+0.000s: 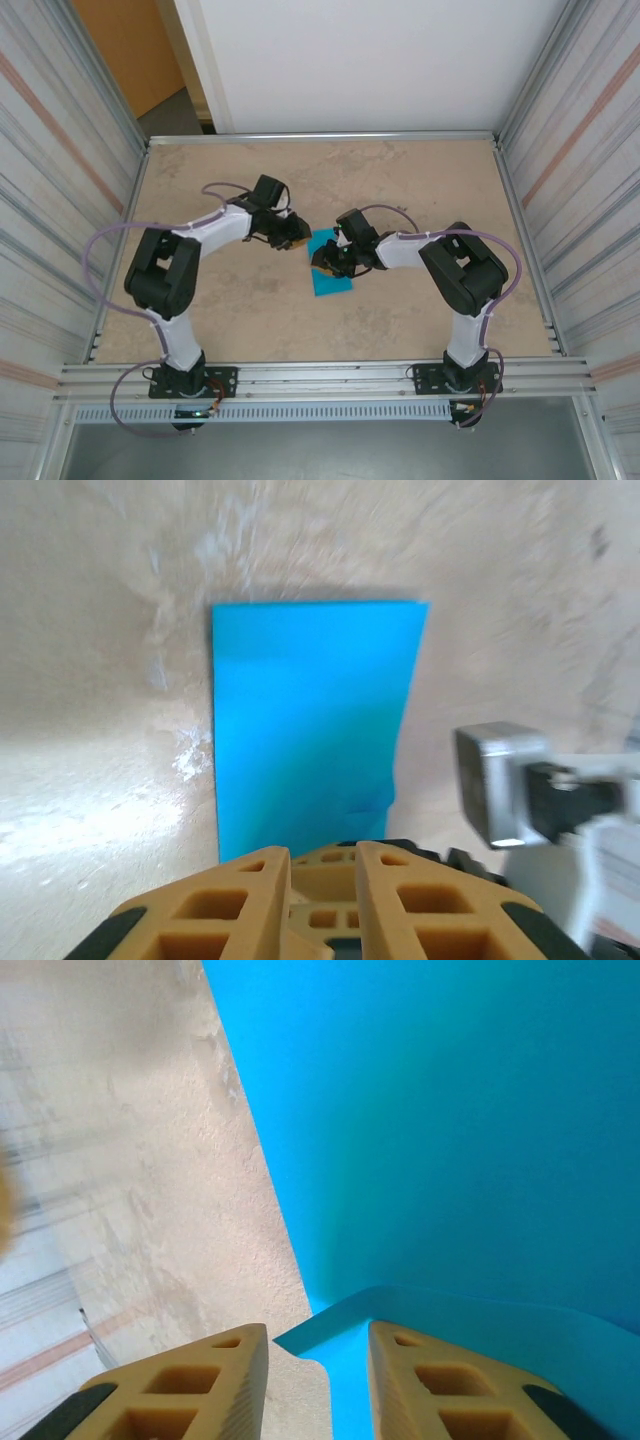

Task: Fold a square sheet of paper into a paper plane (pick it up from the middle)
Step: Fold the triangle a second time at the center of the table.

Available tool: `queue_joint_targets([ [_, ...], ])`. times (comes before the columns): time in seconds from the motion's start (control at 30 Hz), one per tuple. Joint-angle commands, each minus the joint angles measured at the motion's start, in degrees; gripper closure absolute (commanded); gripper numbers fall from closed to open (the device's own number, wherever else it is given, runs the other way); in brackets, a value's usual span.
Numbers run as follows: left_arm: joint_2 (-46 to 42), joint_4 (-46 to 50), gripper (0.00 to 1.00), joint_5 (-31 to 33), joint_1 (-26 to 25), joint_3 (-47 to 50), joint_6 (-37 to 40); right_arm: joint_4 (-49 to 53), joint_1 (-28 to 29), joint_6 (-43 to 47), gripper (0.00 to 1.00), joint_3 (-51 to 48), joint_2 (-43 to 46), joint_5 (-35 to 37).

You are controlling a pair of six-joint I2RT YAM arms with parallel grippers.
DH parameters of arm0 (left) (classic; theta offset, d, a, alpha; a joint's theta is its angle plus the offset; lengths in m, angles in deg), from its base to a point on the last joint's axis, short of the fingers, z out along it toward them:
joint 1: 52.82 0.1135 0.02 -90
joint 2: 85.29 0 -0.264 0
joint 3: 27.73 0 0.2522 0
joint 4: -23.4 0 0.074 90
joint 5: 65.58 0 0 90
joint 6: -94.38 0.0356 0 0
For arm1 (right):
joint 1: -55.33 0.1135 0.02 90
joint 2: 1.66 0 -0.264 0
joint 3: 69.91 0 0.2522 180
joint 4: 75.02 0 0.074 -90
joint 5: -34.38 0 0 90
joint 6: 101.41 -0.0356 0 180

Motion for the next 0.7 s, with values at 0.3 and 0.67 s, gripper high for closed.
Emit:
queue_joint_targets([
  [0.3, -10.7, -2.1, 0.74, -0.4, 3.1, 10.3, -3.3, 4.7, -0.2, 0.6, 0.61, -1.0, -2.2, 2.7],
  [0.67, -11.2, -6.3, 0.77, -1.7, 0.0, 14.5, -6.9, 4.9, -0.3, 2.0, 0.75, -2.4, -2.8, 3.3],
])
